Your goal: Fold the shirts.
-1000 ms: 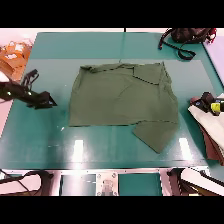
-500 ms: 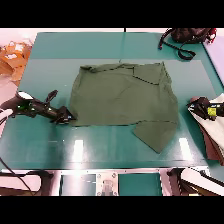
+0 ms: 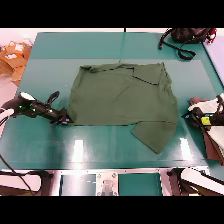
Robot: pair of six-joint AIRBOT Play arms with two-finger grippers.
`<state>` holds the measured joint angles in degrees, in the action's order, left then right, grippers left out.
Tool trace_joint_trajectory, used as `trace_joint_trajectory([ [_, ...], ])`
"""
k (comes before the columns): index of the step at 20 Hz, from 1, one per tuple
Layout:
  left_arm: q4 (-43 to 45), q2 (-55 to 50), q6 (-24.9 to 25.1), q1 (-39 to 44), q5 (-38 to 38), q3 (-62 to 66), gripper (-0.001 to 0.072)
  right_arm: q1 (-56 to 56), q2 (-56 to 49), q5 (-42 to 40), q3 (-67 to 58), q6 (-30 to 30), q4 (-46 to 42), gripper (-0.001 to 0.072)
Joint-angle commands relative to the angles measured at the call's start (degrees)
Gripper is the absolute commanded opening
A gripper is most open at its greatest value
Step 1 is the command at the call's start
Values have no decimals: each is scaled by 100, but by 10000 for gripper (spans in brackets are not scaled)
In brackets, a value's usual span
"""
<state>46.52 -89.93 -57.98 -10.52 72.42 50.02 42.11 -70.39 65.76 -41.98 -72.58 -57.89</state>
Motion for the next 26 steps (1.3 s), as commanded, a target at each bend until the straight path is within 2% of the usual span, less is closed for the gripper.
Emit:
trace_joint_trajectory([
  [1,11,-2,22,-83,-149,11,21,13,-286,-15,413,107,125,473],
  [4,-7,-2,63,-83,-153,9,22,9,-557,-57,597,560,767,472],
  [8,-20,-2,96,-83,-153,9,21,-149,-872,-48,601,754,841,466],
  [9,-20,-2,96,-83,-149,11,22,-190,-881,-122,599,813,846,396],
  [11,-24,-2,96,-83,-149,11,22,-216,-881,-278,588,841,866,370],
  [12,-22,-2,98,-83,-149,11,22,-216,-883,-293,588,914,909,312],
  [14,-24,11,103,-83,-129,11,21,-240,-881,-236,562,1040,1036,103],
  [15,-24,79,101,-83,-81,22,21,-238,-879,-98,485,1097,1204,21],
  [18,-26,654,79,-83,238,391,20,-282,-710,599,-142,1158,1930,21],
  [20,-28,1351,-66,-83,492,951,20,-474,-232,903,-863,1123,2308,20],
  [24,-28,2872,-487,-83,542,2715,21,-638,1095,833,-2614,839,3499,20],
  [26,-31,3512,-505,-83,304,3875,21,-619,1810,501,-3639,654,3580,20],
])
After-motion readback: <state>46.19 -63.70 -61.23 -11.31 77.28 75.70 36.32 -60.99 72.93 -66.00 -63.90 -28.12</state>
